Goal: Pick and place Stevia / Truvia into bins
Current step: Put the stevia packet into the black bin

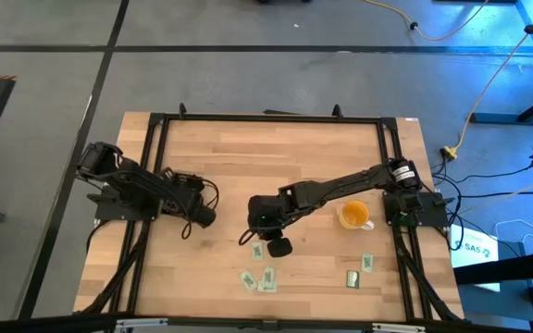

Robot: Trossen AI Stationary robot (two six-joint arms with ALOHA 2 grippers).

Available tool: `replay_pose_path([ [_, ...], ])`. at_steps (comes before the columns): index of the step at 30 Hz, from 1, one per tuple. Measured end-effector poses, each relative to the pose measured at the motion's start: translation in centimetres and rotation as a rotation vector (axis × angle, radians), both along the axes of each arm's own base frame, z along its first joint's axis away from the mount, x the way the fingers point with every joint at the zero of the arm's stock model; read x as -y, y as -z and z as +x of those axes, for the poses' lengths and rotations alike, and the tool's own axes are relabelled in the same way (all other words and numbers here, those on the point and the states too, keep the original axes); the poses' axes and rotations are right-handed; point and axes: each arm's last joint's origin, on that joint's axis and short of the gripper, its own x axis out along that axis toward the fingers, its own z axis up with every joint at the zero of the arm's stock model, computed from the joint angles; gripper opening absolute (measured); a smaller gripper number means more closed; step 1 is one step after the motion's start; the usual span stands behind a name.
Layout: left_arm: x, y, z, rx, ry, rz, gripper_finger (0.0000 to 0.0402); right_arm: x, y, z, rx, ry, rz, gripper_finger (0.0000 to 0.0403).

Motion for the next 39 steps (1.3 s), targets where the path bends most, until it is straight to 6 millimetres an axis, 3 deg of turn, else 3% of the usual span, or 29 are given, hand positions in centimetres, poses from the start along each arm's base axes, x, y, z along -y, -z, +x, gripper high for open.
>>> replay_pose_path([
  [9, 0.7, -1.6, 0.5, 0.066, 0.081, 0.0, 0.0073, 0.0, -0.1, 0.2, 0.022, -0.001, 0.003, 0.008],
  [18, 2.1, -4.2, 0.0, 0.215, 0.173, -0.034, 0.0073, -0.4, 0.0, -0.1, -0.029, 0.072, 0.046, 0.008],
  [24, 3.8, -5.2, 0.2, 0.44, 0.262, -0.089, 0.0072, -1.8, 0.4, -0.8, -0.041, -0.044, -0.008, 0.008],
  [29, 5.8, -5.5, 1.6, 0.625, 0.423, -0.113, 0.0067, -3.5, 2.0, -1.0, 0.062, -0.189, -0.057, 0.008],
  [34, 7.2, -5.7, 3.0, 0.754, 0.569, -0.121, 0.0066, -4.2, 3.4, -0.8, 0.186, -0.178, -0.032, 0.008],
  [39, 7.7, -5.8, 3.6, 0.795, 0.645, -0.12, 0.0067, -3.7, 5.0, -1.2, 0.212, -0.128, -0.133, 0.008],
])
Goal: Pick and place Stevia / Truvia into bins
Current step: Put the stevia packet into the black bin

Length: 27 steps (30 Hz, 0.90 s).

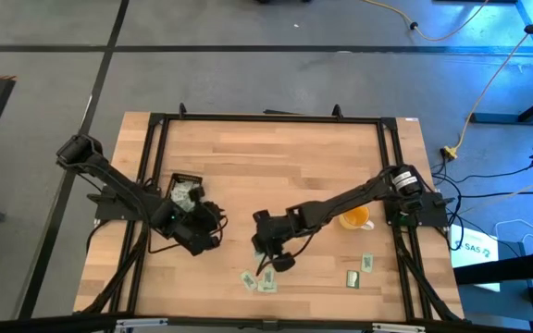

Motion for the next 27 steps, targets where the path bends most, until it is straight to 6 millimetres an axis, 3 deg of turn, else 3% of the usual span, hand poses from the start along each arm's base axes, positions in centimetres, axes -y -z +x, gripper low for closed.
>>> replay_pose_path([
  [17, 0.0, 0.0, 0.0, 0.002, 0.002, 0.007, 0.0061, 0.2, 5.3, -0.4, 0.007, 0.024, -0.035, 0.0056],
  [27, -0.1, 0.0, 0.0, 0.006, -0.004, 0.019, 0.006, 0.4, 6.8, -0.4, -0.034, -0.004, -0.092, 0.0062],
])
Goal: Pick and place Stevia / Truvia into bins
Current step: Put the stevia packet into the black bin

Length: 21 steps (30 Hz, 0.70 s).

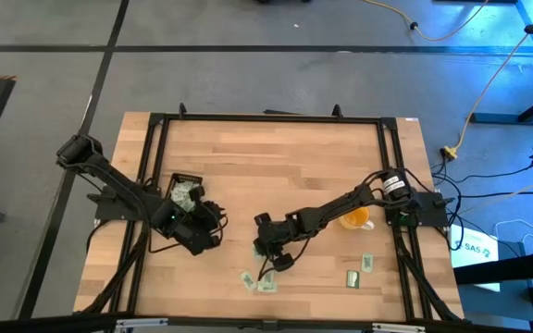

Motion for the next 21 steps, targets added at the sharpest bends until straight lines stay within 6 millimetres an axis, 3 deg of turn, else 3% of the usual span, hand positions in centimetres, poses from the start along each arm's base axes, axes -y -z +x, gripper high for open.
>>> replay_pose_path([
  [5, 0.0, 0.0, 0.0, 0.0, 0.0, 0.0, 0.0056, 0.05, 0.73, -0.05, -0.024, 0.003, -0.005, 0.0062],
  [16, -0.01, -0.01, 0.0, 0.002, -0.001, 0.002, 0.0055, 0.21, 0.88, -0.07, -0.025, 0.018, -0.026, 0.0009],
  [21, -0.01, -0.01, 0.0, 0.002, -0.001, 0.003, 0.0052, 0.24, 0.83, -0.06, -0.018, 0.026, -0.026, 0.0003],
])
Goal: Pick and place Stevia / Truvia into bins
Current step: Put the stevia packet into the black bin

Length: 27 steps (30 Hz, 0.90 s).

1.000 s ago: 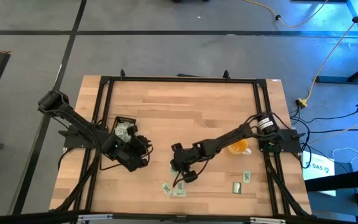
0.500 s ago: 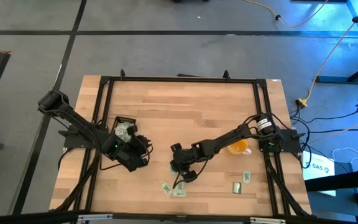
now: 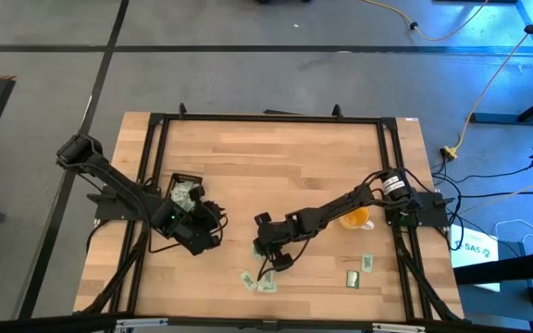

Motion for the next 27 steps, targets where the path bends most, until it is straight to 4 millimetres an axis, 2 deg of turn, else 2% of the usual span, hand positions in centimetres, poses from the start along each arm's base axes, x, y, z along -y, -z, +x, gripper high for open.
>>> replay_pose_path([
  [7, 0.0, 0.0, 0.0, -0.008, 0.015, 0.022, 0.0056, 0.4, -2.4, -0.5, 0.022, 0.019, -0.002, 0.0001],
  [11, -0.1, -0.2, 0.1, -0.031, 0.071, 0.136, 0.0056, 1.0, -5.6, -0.5, 0.106, 0.023, 0.016, 0.0001],
  [15, 0.2, -0.4, 0.5, -0.078, 0.205, 0.257, 0.0061, 2.0, -7.9, -0.5, 0.161, 0.014, 0.07, 0.0],
  [19, 0.8, -0.9, 1.2, -0.07, 0.377, 0.297, 0.0076, 3.0, -10.2, -0.4, 0.231, -0.041, 0.197, 0.0],
  [24, 1.7, -1.6, 2.0, -0.033, 0.609, 0.326, 0.01, 4.0, -11.1, 0.1, 0.266, -0.103, 0.382, 0.0],
  [27, 2.0, -1.9, 2.3, -0.007, 0.676, 0.358, 0.0109, 4.4, -11.4, 0.3, 0.275, -0.122, 0.445, 0.0],
])
